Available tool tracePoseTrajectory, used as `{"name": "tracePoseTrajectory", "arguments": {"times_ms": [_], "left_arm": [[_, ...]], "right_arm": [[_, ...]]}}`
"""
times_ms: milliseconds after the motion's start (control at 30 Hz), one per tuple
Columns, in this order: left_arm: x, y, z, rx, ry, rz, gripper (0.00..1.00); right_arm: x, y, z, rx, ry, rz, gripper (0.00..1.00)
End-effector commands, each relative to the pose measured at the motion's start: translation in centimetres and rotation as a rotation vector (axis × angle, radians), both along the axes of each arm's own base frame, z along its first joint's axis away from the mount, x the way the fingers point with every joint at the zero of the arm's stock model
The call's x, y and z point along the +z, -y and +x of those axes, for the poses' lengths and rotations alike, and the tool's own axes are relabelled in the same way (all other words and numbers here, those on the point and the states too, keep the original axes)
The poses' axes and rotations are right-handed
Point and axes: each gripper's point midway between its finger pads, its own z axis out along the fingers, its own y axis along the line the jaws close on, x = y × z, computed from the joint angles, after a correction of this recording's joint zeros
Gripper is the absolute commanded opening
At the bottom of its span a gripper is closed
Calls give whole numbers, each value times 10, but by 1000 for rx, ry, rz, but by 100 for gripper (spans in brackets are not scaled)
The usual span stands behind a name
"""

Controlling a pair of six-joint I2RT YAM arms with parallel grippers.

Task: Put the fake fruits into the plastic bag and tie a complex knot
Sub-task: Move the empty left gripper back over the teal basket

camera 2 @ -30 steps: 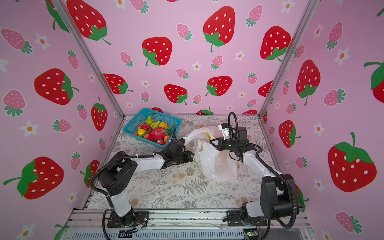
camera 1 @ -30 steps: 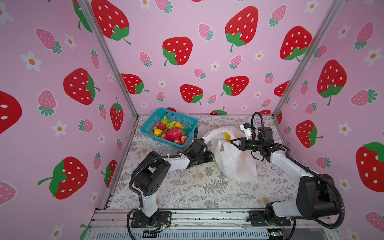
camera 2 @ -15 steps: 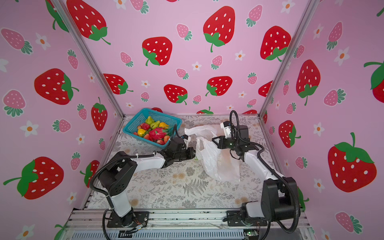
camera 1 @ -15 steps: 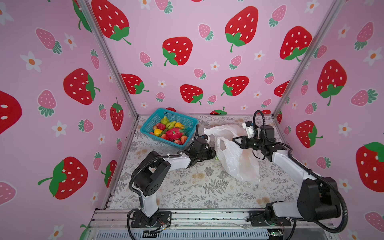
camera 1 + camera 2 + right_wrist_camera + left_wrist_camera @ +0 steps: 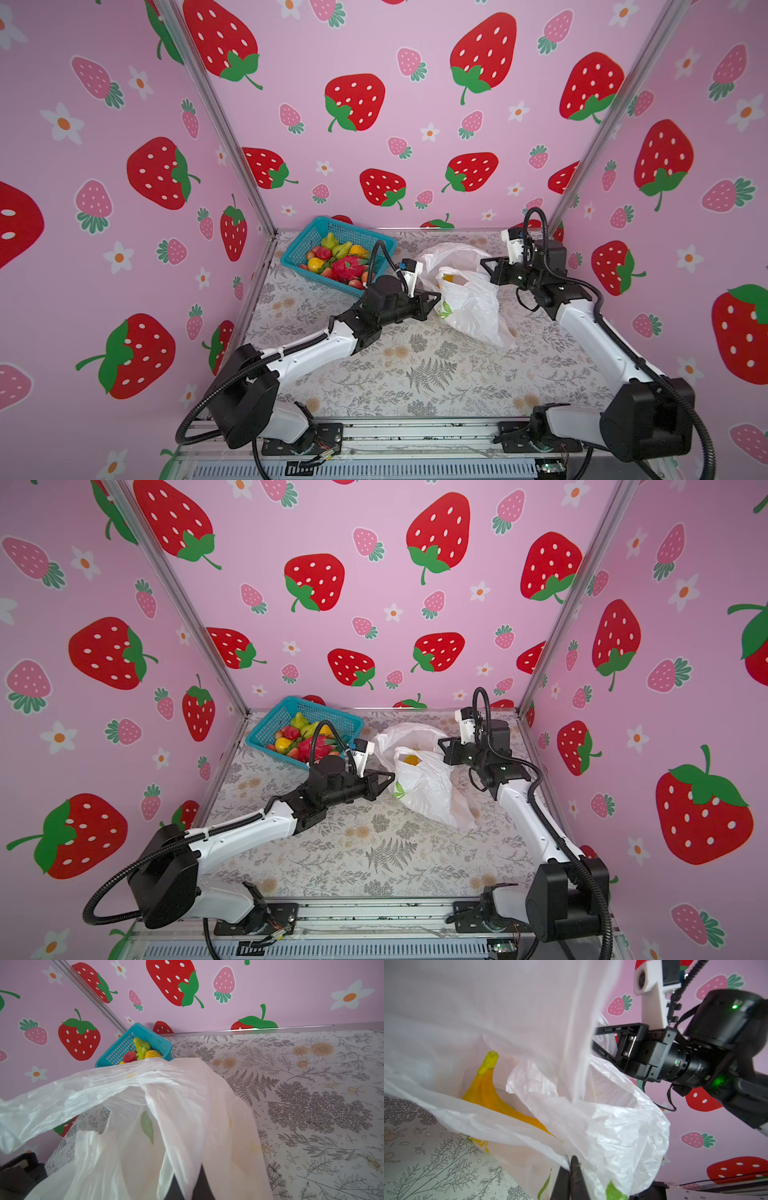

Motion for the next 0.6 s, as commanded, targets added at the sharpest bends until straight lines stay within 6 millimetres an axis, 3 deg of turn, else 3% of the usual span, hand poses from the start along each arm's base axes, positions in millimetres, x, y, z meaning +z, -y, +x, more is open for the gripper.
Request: {"name": "tracePoseTrajectory", "arguments": {"times_ms": [0,33,100,233,333,567], "left_arm": [[-16,-5,-5,-16,19,66,8],[-22,-8,-5,-11,17,95,22],[-28,-17,-4,-2,17,145,39],[-29,-45,0,33,43,205,62],[-22,-67,1,55,68,225,68],[-5,-110,17,130,64,258,71]], "right_arm": [[-1,-2,0,20,7,1,0],[-2,-4,-1,33,8,11,0],[-2,-8,-4,57,9,35,0],[0,-13,-9,88,9,70,0],[-2,-13,-10,84,5,82,0],[-2,-16,-10,83,15,147,0]]}}
